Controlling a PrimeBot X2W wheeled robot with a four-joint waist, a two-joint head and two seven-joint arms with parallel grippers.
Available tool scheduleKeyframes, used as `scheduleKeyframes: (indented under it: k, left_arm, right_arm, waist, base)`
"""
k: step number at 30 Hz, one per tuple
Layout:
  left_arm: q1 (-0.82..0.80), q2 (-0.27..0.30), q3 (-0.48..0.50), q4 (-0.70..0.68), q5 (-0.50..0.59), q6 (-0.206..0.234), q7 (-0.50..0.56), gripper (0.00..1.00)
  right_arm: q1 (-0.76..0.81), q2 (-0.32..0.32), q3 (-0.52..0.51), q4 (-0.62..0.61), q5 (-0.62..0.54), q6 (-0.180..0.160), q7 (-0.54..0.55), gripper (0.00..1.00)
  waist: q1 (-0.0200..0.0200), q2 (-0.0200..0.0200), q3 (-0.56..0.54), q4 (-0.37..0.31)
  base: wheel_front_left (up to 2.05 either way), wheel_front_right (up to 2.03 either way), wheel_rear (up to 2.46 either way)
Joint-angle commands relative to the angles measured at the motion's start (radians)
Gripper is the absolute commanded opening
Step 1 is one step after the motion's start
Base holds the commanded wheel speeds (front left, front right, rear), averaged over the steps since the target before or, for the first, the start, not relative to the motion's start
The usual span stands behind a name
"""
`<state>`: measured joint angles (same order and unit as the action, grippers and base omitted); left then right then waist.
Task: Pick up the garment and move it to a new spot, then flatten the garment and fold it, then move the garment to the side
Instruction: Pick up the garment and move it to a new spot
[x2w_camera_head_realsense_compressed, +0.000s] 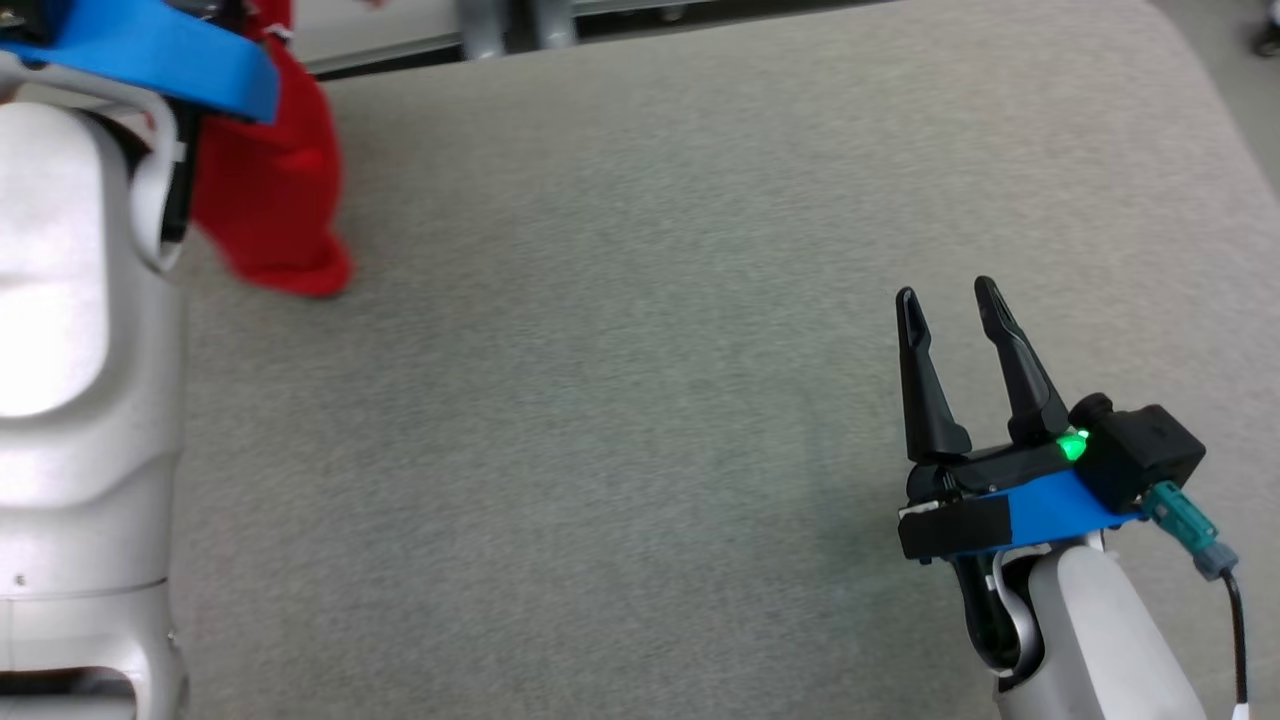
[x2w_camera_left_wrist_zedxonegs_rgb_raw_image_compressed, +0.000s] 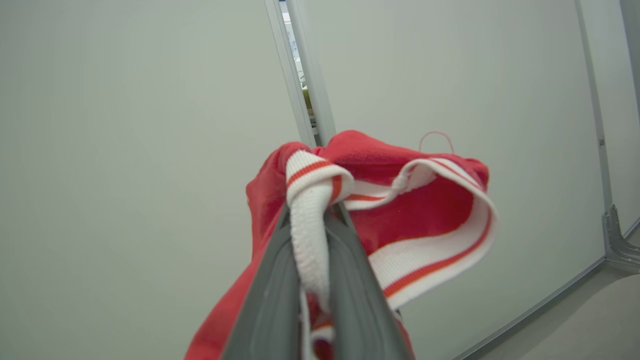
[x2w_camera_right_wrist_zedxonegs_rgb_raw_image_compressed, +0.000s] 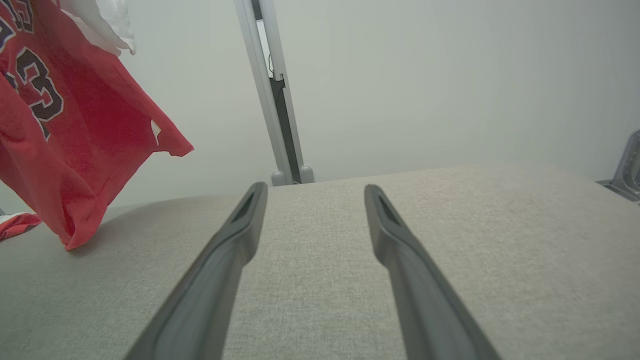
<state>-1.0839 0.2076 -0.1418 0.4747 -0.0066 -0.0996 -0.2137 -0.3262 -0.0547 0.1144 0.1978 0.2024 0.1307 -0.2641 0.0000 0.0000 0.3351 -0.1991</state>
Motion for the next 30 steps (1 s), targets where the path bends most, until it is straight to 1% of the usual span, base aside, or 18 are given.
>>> scheduleKeyframes:
  k: [1, 2, 4, 5, 6, 10, 13, 18, 22, 30]
  left_arm:
    - [-0.012, -0.005, -0.009, -0.010, 0.000, -0.002, 0.002, 0.00]
    - [-0.024, -0.023, -0.035, -0.027, -0.003, -0.008, 0.010, 0.00]
    - [-0.036, -0.040, -0.064, -0.038, -0.005, -0.014, 0.017, 0.00]
    - [-0.036, -0.040, -0.064, -0.038, -0.005, -0.014, 0.017, 0.00]
    - [-0.042, -0.061, -0.090, -0.044, -0.014, -0.018, 0.021, 0.00]
    - [-0.039, -0.082, -0.123, -0.033, -0.031, -0.022, 0.018, 0.00]
    - [0.000, -0.104, -0.150, -0.005, -0.050, -0.023, 0.008, 0.00]
    - [0.090, -0.123, -0.178, 0.060, -0.080, -0.017, -0.013, 0.00]
    - [0.193, -0.138, -0.209, 0.122, -0.101, -0.017, -0.029, 0.00]
    - [0.385, -0.147, -0.280, 0.218, -0.119, -0.020, -0.048, 0.00]
  right_arm:
    - [0.016, 0.005, -0.002, 0.003, 0.003, 0.000, -0.001, 1.00]
    - [0.021, 0.005, 0.002, 0.005, 0.023, 0.000, -0.001, 1.00]
    - [0.025, 0.006, 0.006, 0.005, 0.043, 0.000, -0.001, 1.00]
    - [0.025, 0.006, 0.006, 0.005, 0.043, 0.000, -0.001, 1.00]
    - [0.026, 0.006, 0.010, 0.005, 0.056, 0.000, -0.001, 1.00]
    - [0.035, 0.005, 0.011, 0.005, 0.073, 0.000, -0.001, 1.00]
    - [0.039, 0.006, 0.009, 0.005, 0.082, 0.000, -0.001, 1.00]
    - [0.043, 0.006, 0.002, 0.001, 0.082, 0.000, -0.001, 1.00]
    - [0.045, 0.005, -0.008, 0.005, 0.070, 0.000, -0.001, 1.00]
    - [0.047, 0.005, -0.003, 0.011, 0.053, 0.000, -0.001, 1.00]
  waist:
    - [0.0000, 0.0000, -0.029, -0.064]
    - [0.0000, 0.0000, -0.037, -0.104]
    - [0.0000, 0.0000, -0.041, -0.140]
    - [0.0000, 0.0000, -0.041, -0.140]
    - [0.0000, 0.0000, -0.041, -0.172]
    - [0.0000, 0.0000, -0.041, -0.205]
    - [0.0000, 0.0000, -0.041, -0.221]
    - [0.0000, 0.0000, -0.036, -0.218]
    - [0.0000, 0.0000, -0.037, -0.194]
    - [0.0000, 0.0000, -0.047, -0.147]
  base:
    - [0.00, 0.00, 0.00]
    - [0.00, 0.00, 0.00]
    - [0.00, 0.00, 0.00]
    - [0.00, 0.00, 0.00]
    - [0.00, 0.00, 0.00]
    - [0.00, 0.00, 0.00]
    - [0.00, 0.00, 0.00]
    - [0.00, 0.00, 0.00]
    - [0.00, 0.00, 0.00]
    - [0.00, 0.00, 0.00]
